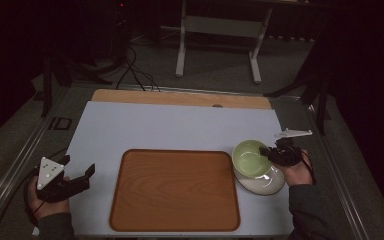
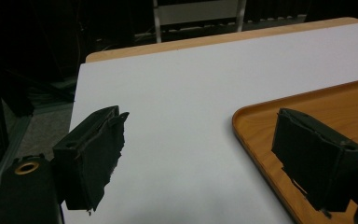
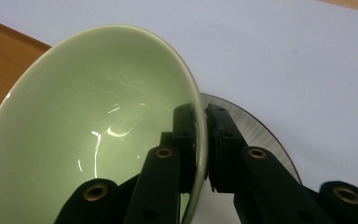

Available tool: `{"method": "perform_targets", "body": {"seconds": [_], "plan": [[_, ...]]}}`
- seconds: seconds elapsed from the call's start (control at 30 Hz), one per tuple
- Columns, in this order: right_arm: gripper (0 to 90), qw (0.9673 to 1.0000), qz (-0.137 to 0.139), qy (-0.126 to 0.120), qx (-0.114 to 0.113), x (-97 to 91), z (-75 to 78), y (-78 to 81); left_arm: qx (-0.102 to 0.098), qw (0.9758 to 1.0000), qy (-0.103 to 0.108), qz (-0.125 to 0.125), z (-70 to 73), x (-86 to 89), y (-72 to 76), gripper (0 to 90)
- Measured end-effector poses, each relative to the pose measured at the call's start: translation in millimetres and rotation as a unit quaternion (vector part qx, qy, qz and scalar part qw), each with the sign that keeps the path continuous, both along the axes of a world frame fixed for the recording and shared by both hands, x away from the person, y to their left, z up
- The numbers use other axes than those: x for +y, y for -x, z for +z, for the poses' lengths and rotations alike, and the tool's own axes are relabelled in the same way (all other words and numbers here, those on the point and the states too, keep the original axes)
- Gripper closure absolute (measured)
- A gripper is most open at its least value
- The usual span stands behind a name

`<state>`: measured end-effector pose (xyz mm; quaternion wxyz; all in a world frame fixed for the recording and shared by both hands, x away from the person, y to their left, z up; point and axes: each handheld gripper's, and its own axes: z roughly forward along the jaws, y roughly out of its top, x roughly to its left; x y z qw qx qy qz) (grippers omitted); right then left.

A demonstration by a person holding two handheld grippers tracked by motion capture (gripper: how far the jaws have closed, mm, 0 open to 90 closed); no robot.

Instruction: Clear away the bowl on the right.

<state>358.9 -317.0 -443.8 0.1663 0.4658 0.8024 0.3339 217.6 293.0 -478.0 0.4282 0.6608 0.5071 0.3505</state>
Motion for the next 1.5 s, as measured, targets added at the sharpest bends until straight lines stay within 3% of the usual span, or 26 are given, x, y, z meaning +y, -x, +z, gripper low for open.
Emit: {"method": "perform_targets", "body": {"seconds": [0.27, 1.5], "plan": [[82.9, 0.9999, 0.009, -0.002, -0.006, 7.6, 6.3, 1.4, -0.001, 1.0, -0.001, 0.0, 0.2, 0.2, 0.2, 16.4], [82.9, 0.9976, 0.068, -0.015, 0.001, 62.0, -3.4, 0.7, 0.0, 1.0, -0.001, -0.001, 0.2, 0.6, 0.1, 16.5]]}}
